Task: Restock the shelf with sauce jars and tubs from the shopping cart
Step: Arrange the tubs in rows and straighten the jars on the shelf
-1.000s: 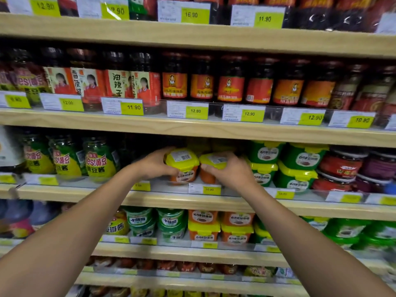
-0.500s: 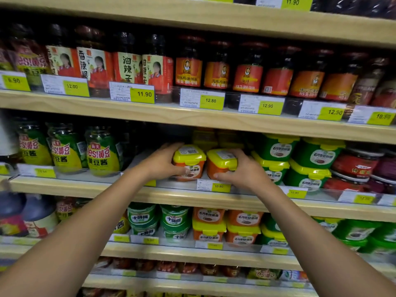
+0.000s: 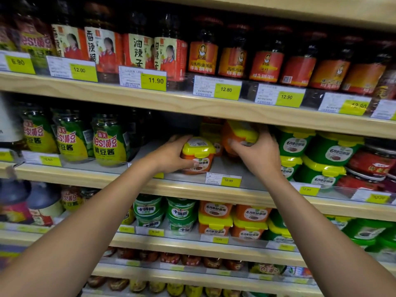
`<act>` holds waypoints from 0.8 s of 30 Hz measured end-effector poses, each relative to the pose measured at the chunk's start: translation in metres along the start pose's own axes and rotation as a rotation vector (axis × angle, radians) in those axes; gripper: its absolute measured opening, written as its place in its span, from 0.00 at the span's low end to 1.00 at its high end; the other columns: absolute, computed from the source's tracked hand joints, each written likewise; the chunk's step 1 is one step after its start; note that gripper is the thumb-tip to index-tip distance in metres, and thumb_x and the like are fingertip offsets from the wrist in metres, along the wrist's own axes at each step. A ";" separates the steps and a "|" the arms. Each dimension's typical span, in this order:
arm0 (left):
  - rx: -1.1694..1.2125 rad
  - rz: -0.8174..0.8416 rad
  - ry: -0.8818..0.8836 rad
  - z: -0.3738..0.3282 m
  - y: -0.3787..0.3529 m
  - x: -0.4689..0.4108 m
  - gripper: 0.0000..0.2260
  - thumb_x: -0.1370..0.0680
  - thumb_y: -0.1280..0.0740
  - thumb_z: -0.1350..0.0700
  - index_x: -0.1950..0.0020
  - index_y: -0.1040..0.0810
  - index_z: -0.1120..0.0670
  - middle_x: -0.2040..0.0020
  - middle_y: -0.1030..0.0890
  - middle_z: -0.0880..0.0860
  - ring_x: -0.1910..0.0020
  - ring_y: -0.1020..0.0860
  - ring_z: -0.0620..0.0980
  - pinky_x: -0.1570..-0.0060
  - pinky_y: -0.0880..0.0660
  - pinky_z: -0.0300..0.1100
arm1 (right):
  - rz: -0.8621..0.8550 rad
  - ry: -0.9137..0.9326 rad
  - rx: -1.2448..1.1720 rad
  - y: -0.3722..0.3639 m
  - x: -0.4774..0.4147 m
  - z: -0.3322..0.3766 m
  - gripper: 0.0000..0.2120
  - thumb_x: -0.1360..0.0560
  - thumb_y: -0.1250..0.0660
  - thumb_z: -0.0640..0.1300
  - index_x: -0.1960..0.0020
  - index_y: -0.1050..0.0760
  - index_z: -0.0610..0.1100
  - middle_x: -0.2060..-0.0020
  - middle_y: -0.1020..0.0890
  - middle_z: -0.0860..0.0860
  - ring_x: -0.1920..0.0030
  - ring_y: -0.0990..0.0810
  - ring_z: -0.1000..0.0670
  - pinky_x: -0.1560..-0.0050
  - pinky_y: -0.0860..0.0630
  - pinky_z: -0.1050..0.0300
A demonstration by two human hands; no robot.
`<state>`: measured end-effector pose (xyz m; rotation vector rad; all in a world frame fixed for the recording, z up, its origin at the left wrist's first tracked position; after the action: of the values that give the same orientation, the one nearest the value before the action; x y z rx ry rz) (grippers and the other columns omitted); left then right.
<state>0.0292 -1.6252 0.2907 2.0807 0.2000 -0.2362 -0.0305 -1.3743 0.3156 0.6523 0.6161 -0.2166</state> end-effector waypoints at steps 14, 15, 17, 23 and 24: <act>0.018 0.033 0.005 0.000 0.002 0.002 0.44 0.28 0.22 0.48 0.19 0.44 0.44 0.23 0.37 0.54 0.28 0.31 0.54 0.34 0.35 0.39 | -0.068 -0.078 0.097 -0.050 -0.045 -0.001 0.37 0.27 0.35 0.67 0.29 0.29 0.41 0.32 0.28 0.35 0.38 0.24 0.34 0.43 0.25 0.47; 0.024 0.028 0.009 0.000 0.002 0.003 0.44 0.28 0.22 0.48 0.19 0.44 0.44 0.24 0.35 0.54 0.28 0.31 0.54 0.34 0.34 0.40 | -0.075 -0.070 0.103 -0.052 -0.044 -0.001 0.36 0.25 0.34 0.65 0.28 0.31 0.42 0.32 0.29 0.35 0.38 0.24 0.33 0.44 0.25 0.47; 0.048 0.030 0.010 -0.001 0.003 0.004 0.43 0.27 0.22 0.48 0.19 0.44 0.44 0.25 0.31 0.53 0.31 0.28 0.53 0.36 0.32 0.40 | -0.033 -0.077 0.166 -0.057 -0.043 -0.003 0.37 0.25 0.33 0.64 0.26 0.35 0.43 0.33 0.28 0.35 0.38 0.24 0.34 0.44 0.25 0.47; 0.093 0.064 0.009 -0.002 0.005 0.004 0.43 0.26 0.23 0.49 0.18 0.44 0.45 0.27 0.27 0.49 0.34 0.25 0.50 0.41 0.30 0.38 | 0.003 -0.129 0.152 -0.062 -0.046 -0.005 0.36 0.22 0.35 0.63 0.24 0.40 0.42 0.34 0.27 0.35 0.38 0.24 0.34 0.43 0.27 0.46; 0.095 0.065 0.009 -0.002 0.005 0.003 0.43 0.26 0.23 0.49 0.18 0.44 0.45 0.27 0.27 0.49 0.34 0.25 0.50 0.41 0.31 0.38 | 0.003 -0.136 0.137 -0.063 -0.046 -0.004 0.36 0.22 0.36 0.63 0.24 0.40 0.42 0.34 0.27 0.35 0.38 0.24 0.34 0.44 0.27 0.47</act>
<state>0.0339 -1.6263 0.2950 2.1789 0.1285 -0.2000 -0.0925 -1.4210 0.3090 0.7642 0.4719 -0.2996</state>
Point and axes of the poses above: each hand's wrist, its own x-axis away from the middle knuckle, its own y-axis out of the back of the hand, z = x × y, the point moved 1 cm from there along -x, towards the middle knuckle
